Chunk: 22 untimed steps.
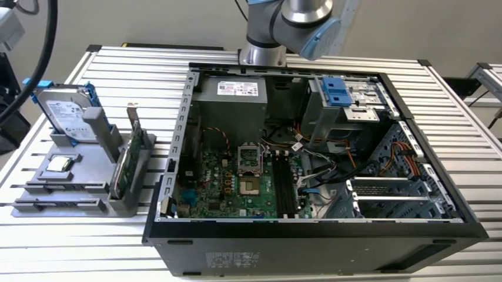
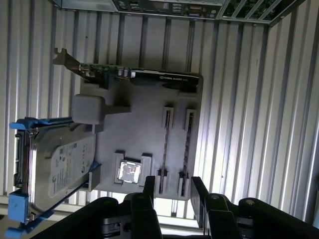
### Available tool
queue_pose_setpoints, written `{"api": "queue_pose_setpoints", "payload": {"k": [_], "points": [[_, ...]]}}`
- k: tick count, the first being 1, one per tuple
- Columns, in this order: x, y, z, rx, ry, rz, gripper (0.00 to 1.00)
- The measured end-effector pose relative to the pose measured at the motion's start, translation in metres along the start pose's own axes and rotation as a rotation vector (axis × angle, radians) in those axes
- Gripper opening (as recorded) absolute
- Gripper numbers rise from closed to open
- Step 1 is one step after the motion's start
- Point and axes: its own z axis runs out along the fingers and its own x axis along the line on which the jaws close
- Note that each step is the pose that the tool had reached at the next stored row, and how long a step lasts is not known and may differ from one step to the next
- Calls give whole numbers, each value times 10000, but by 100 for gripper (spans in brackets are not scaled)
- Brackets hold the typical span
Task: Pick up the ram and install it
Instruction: 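Pick up the ram and move it above insertion slot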
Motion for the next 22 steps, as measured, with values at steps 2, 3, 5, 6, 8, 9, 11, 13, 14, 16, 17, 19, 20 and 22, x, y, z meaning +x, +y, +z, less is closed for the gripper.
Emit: {"api": "queue_pose_setpoints", "payload": {"k": [2,3,5,6,8,9,11,13,14,16,17,19,20,22], "points": [[0,0,5,0,0,0,100],[0,0,6,0,0,0,100],[-1,0,10,0,0,0,100],[-2,0,39,0,-2,0,100],[-4,0,69,1,-7,0,100],[-4,0,70,1,-7,0,100],[-4,1,74,1,-7,0,100],[-4,1,78,0,-8,0,100],[-4,0,82,-1,-8,1,100],[-4,0,86,1,-11,1,100],[-5,0,88,1,-12,1,100],[-5,0,93,1,-14,1,100],[-5,1,95,1,-15,0,100],[-5,1,99,1,-18,-1,100]]}}
